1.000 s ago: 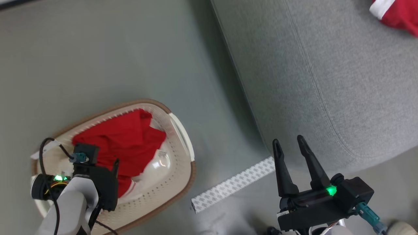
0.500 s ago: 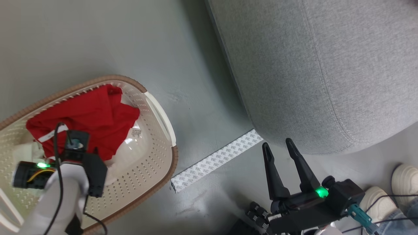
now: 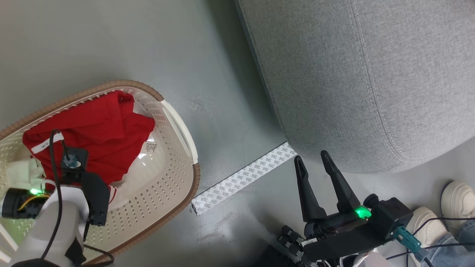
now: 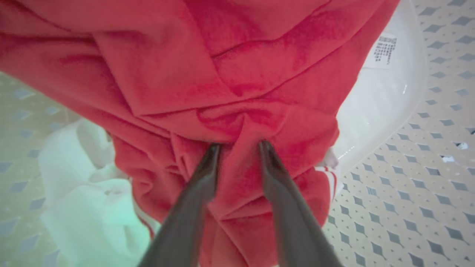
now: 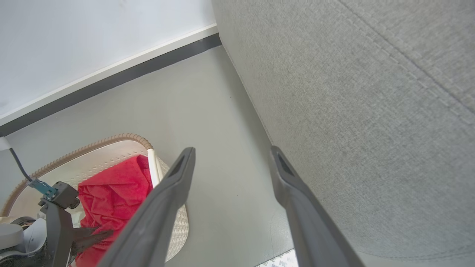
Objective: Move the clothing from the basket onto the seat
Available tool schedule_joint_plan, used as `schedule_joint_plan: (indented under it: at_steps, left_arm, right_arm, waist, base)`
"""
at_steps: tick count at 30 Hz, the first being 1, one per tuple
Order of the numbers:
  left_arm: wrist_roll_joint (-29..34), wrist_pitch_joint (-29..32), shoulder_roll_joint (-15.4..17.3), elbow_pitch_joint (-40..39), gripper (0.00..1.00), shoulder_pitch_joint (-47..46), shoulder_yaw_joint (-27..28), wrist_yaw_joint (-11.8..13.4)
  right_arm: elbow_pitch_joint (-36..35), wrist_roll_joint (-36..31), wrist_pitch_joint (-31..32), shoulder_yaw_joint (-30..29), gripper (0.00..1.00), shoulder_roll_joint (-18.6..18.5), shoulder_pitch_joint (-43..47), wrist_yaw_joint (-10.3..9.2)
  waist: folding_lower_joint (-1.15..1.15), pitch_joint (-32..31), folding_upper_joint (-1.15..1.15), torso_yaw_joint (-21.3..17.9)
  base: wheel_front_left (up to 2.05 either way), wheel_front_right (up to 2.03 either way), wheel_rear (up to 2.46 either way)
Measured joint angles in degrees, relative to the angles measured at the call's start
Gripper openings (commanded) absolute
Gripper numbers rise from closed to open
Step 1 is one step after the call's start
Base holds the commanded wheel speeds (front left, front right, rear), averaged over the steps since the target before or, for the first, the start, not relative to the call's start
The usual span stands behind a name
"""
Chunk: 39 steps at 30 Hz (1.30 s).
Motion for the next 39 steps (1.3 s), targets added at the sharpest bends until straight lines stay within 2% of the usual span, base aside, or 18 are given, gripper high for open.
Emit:
schedule_joint_plan:
  at_steps: [6, 10, 15, 23, 27, 31, 34, 39]
  left_arm:
    - [-1.57, -1.22, -1.81, 2.80, 0.00, -1.33, 0.21, -1.64]
    - [-5.05, -2.42, -5.20, 4.37, 0.00, -1.21, 2.19, -2.48]
    - [-7.59, -6.90, -6.42, 5.28, 0.00, 2.19, 3.31, -5.76]
    - [-9.33, -12.25, -9.03, 5.67, 0.00, 6.01, 2.52, -9.32]
    - [-9.99, -13.93, -9.79, 5.03, 0.00, 6.21, 1.66, -10.27]
    - [-13.85, -14.24, -9.80, 1.63, 0.00, 9.14, -0.66, -11.77]
    - [-18.42, -12.63, -9.87, -3.96, 0.00, 10.60, -3.98, -11.67]
    - [-23.99, -10.21, -9.96, -14.10, 0.00, 12.82, -10.29, -8.42]
  right_arm:
    - [0.29, -0.20, -0.04, -0.34, 1.00, 0.01, -0.22, 0.01]
    - [0.64, -1.33, -0.04, -1.37, 1.00, 0.01, -1.09, 0.01]
    - [2.01, -3.27, -0.04, -1.79, 1.00, 0.07, -1.30, 0.01]
    - [5.36, -5.68, 1.30, -0.46, 1.00, 0.14, -1.55, 0.01]
    - [6.20, -6.36, 2.70, -0.41, 1.00, 0.16, -0.47, 0.01]
    - [6.78, -7.82, 5.41, -0.66, 1.00, 0.18, 2.47, 0.01]
    - [6.02, -8.69, 7.38, -1.65, 1.00, -0.08, 4.83, 0.01]
    - [3.96, -7.78, 10.09, -3.26, 1.00, -0.18, 8.93, 0.01]
  waist:
    - [0.00, -1.02, 0.00, 0.16]
    - [0.00, -3.00, 0.00, 1.03]
    - [0.00, -6.35, 0.00, 2.72]
    - [-0.01, -15.13, -0.01, 5.89]
    - [-0.01, -19.29, -0.01, 7.22]
    - [-0.01, -25.26, -0.01, 9.14]
    - [-0.01, -29.92, -0.01, 10.70]
    - [-0.02, -37.48, -0.01, 13.36]
  base:
    - [0.00, 0.00, 0.00]
    - [0.00, 0.00, 0.00]
    - [0.00, 0.00, 0.00]
    - [0.00, 0.00, 0.00]
    - [0.00, 0.00, 0.00]
    - [0.00, 0.00, 0.00]
    - [0.00, 0.00, 0.00]
    - [0.00, 0.00, 0.00]
